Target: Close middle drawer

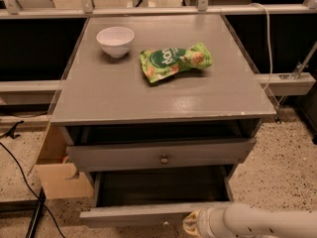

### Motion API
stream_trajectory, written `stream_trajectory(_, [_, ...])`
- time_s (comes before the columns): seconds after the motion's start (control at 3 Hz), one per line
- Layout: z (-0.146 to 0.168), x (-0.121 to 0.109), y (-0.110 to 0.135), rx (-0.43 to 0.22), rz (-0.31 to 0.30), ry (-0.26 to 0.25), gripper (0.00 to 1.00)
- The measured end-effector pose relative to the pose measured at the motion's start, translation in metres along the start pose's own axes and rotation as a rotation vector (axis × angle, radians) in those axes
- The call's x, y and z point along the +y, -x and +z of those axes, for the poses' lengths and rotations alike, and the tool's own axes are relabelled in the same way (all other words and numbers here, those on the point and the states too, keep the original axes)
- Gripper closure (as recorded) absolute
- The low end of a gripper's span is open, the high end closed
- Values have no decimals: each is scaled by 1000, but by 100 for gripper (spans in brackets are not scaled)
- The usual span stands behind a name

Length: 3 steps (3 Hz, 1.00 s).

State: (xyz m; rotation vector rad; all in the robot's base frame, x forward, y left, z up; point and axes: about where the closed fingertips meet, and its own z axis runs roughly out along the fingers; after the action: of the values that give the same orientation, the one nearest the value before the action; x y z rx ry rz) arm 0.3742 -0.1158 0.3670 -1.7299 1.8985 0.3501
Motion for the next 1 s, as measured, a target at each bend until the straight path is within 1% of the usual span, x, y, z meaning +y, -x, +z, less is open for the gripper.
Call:
stream_trajectory(0.33, [7, -20, 3, -1, -16, -19, 100])
stream_trajectory(0.67, [22, -51, 7, -18, -36, -34, 100])
stream_trajectory(1.0, [34, -72, 11, -30, -49, -42, 100])
